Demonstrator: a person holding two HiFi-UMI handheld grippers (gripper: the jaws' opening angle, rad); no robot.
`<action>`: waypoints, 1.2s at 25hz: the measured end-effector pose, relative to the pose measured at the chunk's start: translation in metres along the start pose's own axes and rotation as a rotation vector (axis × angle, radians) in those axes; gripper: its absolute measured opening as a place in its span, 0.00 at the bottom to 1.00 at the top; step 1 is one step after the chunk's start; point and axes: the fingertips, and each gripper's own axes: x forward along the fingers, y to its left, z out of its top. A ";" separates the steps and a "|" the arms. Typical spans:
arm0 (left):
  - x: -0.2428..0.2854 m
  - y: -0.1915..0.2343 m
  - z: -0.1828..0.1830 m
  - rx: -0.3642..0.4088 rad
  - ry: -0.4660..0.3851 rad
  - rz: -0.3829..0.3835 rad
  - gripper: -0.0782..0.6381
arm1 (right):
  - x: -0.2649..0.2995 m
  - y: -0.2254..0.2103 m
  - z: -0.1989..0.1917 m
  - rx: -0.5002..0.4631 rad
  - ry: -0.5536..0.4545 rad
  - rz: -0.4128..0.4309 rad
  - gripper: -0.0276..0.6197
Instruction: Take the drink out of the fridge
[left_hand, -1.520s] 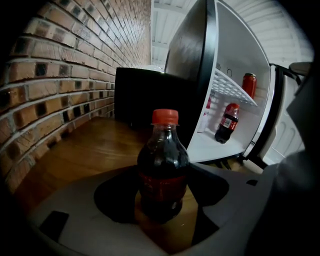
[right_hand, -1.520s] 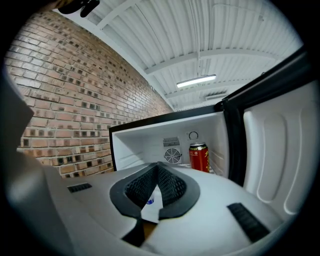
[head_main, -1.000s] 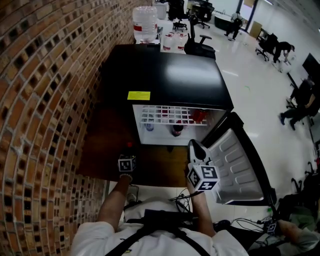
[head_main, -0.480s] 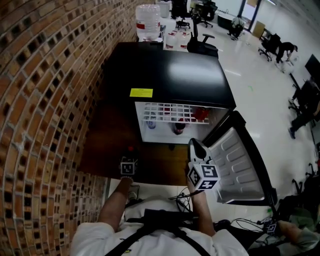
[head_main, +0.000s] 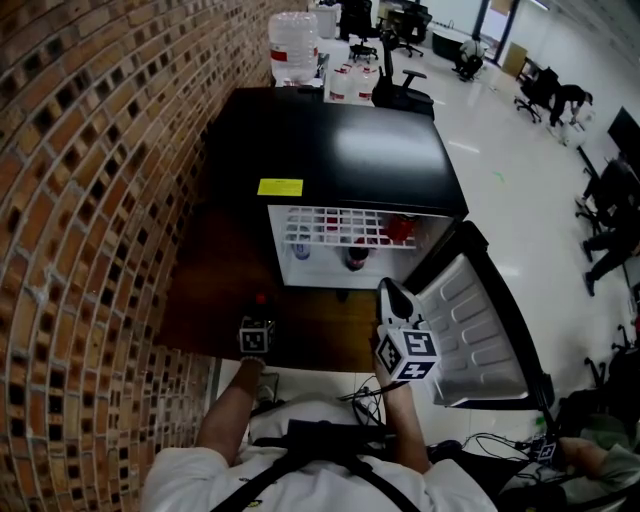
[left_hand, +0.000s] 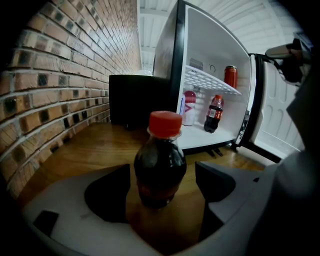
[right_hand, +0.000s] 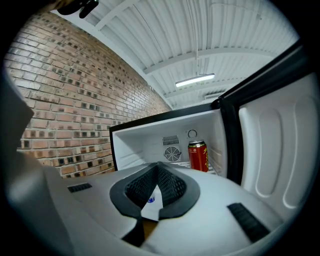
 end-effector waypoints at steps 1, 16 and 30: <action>-0.001 -0.002 0.000 0.001 -0.005 -0.009 0.69 | 0.000 0.000 -0.001 0.000 0.002 0.000 0.06; -0.113 -0.047 0.163 0.069 -0.350 -0.124 0.54 | 0.002 0.000 0.000 0.000 0.000 0.003 0.06; -0.154 -0.156 0.233 0.212 -0.458 -0.352 0.11 | -0.008 -0.001 0.009 -0.021 -0.017 -0.011 0.06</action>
